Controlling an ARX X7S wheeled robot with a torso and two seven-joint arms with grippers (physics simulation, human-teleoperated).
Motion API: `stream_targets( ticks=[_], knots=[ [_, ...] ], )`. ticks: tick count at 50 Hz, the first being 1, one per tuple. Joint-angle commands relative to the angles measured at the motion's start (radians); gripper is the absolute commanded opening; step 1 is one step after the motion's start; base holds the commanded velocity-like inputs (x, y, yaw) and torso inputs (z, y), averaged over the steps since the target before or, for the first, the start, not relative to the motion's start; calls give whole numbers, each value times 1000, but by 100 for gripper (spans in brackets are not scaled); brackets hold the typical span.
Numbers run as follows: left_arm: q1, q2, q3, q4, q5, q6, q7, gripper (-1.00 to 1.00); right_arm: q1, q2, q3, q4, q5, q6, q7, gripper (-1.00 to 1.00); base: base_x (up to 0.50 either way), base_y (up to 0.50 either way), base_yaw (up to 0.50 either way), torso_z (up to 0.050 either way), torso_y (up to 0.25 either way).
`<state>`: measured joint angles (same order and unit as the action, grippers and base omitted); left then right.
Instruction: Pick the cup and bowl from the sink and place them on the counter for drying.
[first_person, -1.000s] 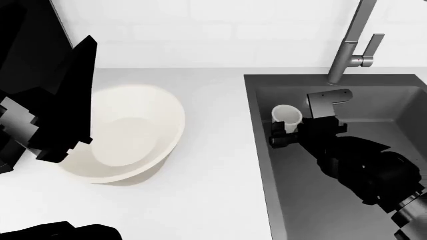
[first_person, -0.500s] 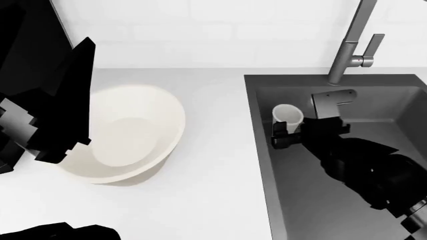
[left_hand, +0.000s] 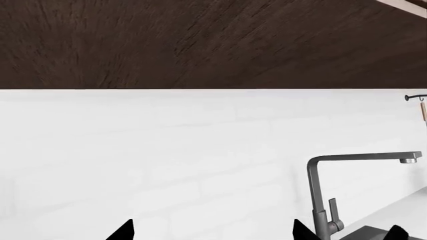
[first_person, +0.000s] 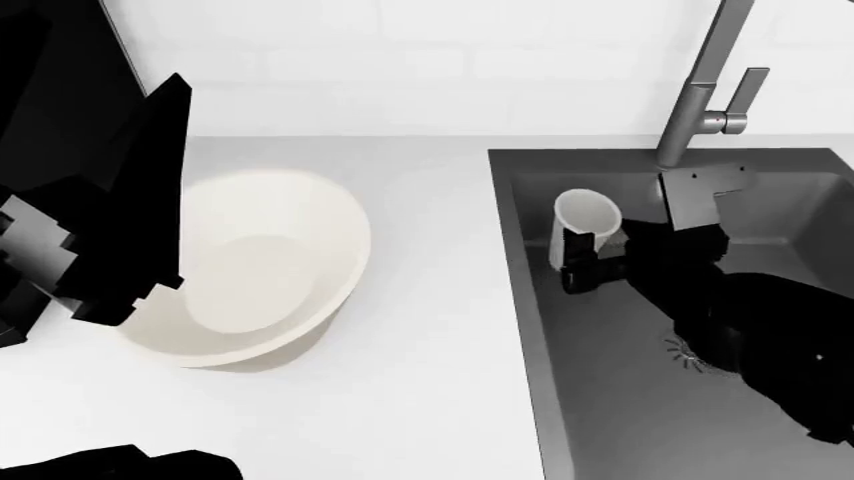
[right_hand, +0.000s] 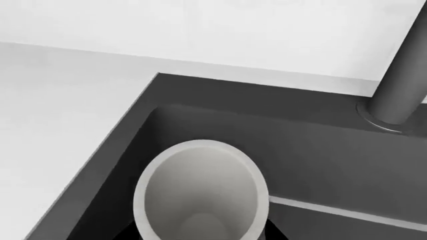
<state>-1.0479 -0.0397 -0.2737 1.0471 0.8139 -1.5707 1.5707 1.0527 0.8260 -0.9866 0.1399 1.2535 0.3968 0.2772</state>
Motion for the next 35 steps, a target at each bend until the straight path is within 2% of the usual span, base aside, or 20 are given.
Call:
stream_targets(
  ticks=[1, 20, 35],
  knots=[
    [-3, 4, 7, 0, 7, 0, 0, 100, 11, 76, 41, -112, 13, 4, -27, -100, 0, 0, 0, 0, 0],
    [-8, -2, 1, 0, -4, 0, 0, 100, 98, 162, 99, -244, 85, 38, -105, -100, 0, 0, 0, 0, 0],
    [-12, -2, 2, 0, -2, 0, 0, 100, 171, 182, 140, -299, 124, 58, -149, -100, 0, 0, 0, 0, 0]
  ],
)
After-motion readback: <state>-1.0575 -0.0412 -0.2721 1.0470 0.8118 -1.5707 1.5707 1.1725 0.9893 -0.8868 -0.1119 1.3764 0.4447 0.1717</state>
